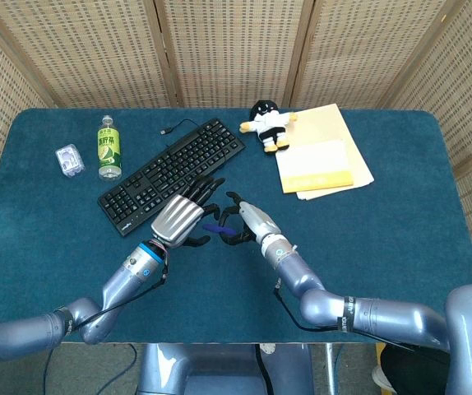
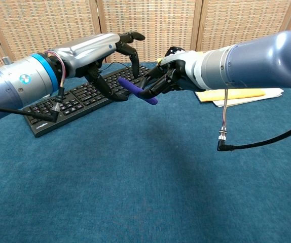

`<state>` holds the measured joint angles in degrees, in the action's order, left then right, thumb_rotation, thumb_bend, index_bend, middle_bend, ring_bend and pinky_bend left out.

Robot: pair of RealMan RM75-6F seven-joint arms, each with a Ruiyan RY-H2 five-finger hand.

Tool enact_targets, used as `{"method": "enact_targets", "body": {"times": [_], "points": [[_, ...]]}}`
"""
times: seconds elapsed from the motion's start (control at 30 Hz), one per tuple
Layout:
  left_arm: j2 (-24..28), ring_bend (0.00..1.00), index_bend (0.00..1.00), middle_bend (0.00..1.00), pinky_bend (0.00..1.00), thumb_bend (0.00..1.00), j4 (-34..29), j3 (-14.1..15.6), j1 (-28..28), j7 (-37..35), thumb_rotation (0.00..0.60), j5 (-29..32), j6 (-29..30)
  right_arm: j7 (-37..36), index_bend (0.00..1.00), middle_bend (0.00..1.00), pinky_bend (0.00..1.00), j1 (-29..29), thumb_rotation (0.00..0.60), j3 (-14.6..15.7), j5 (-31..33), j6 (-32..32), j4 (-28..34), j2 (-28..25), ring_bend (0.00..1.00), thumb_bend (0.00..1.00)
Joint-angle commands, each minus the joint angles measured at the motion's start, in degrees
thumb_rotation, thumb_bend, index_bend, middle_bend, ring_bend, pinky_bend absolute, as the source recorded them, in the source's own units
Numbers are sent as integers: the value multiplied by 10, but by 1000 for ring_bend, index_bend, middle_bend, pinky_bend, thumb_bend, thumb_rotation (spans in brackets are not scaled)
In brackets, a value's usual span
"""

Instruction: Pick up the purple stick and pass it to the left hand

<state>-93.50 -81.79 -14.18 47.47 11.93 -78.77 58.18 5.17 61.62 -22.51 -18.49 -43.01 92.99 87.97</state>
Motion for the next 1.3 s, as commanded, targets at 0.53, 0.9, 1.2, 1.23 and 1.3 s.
{"method": "enact_targets", "body": {"times": [0.53, 0.9, 1.2, 1.23, 1.3], "points": [[-11, 0, 516, 0, 0, 312, -7, 1, 7, 31, 600, 22, 11, -13, 621, 38, 0, 1, 600, 8, -10, -7, 9, -5, 0, 717], [-11, 0, 534, 0, 0, 334, -9, 3, 10, 52, 600, 35, 14, -19, 621, 38, 0, 4, 600, 13, -11, -6, 11, -7, 0, 720], [-12, 0, 555, 0, 0, 401, -4, 5, 13, 60, 600, 37, 16, -24, 622, 38, 0, 4, 600, 17, -14, -5, 9, -8, 0, 721], [-12, 0, 556, 0, 0, 411, -3, 6, 14, 61, 600, 37, 17, -25, 622, 38, 0, 4, 600, 18, -14, -5, 9, -9, 0, 721], [-12, 0, 556, 0, 0, 442, -2, 6, 14, 63, 600, 37, 17, -26, 622, 38, 0, 4, 600, 18, -14, -4, 9, -9, 0, 722]]}}
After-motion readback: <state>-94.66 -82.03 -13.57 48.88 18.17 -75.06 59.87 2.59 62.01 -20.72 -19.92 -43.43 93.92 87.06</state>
